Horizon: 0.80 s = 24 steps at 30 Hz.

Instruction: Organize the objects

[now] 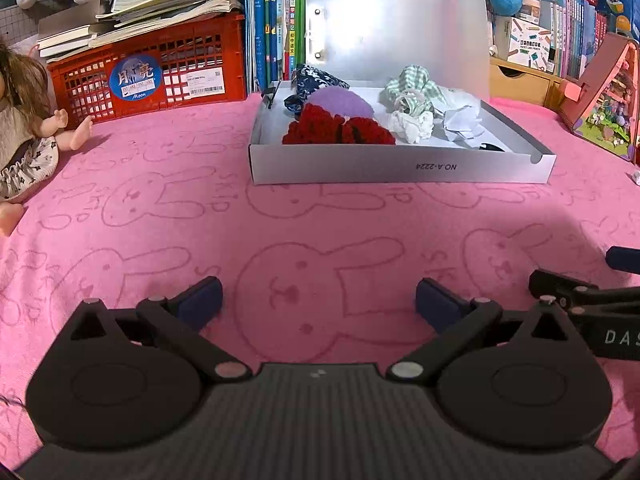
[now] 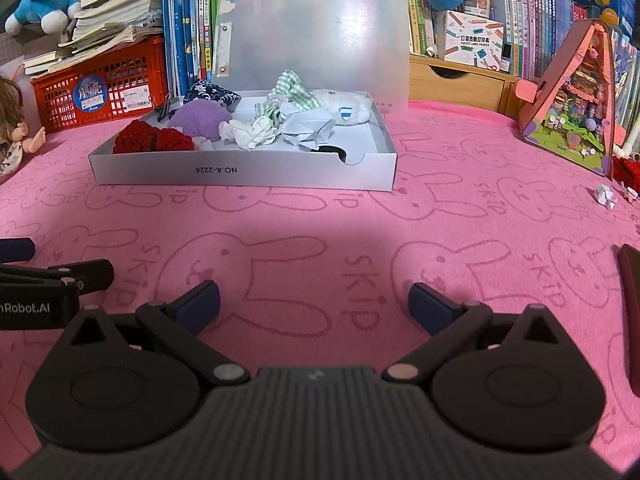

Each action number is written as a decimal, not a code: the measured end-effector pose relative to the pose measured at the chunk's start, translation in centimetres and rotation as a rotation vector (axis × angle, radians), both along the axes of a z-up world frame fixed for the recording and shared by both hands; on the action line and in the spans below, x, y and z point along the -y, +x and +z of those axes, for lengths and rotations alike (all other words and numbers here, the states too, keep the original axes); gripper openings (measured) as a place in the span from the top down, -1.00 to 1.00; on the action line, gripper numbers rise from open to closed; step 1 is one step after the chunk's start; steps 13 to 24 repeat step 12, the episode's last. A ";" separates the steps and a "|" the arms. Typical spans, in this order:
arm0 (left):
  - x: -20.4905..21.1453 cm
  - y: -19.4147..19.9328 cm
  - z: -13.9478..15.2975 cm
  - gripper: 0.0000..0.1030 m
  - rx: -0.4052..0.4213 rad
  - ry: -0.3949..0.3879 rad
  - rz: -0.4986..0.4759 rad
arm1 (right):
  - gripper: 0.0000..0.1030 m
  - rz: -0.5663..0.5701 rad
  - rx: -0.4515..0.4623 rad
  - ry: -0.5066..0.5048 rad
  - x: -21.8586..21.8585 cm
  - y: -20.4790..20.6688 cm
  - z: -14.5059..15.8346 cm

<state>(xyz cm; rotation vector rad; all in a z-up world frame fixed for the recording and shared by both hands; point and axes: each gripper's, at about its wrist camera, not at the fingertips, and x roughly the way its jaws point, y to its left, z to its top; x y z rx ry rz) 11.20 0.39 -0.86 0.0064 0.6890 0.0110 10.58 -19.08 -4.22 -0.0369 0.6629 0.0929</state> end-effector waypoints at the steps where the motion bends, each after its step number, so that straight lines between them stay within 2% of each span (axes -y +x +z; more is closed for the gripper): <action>1: 0.0 0.0 0.0 -1.00 0.000 0.000 0.000 | -1.00 0.001 0.003 0.000 0.0 -0.1 -0.1; 24: 0.0 0.0 0.0 -1.00 0.000 0.000 0.000 | -1.00 0.001 0.005 0.001 0.0 -0.2 -0.1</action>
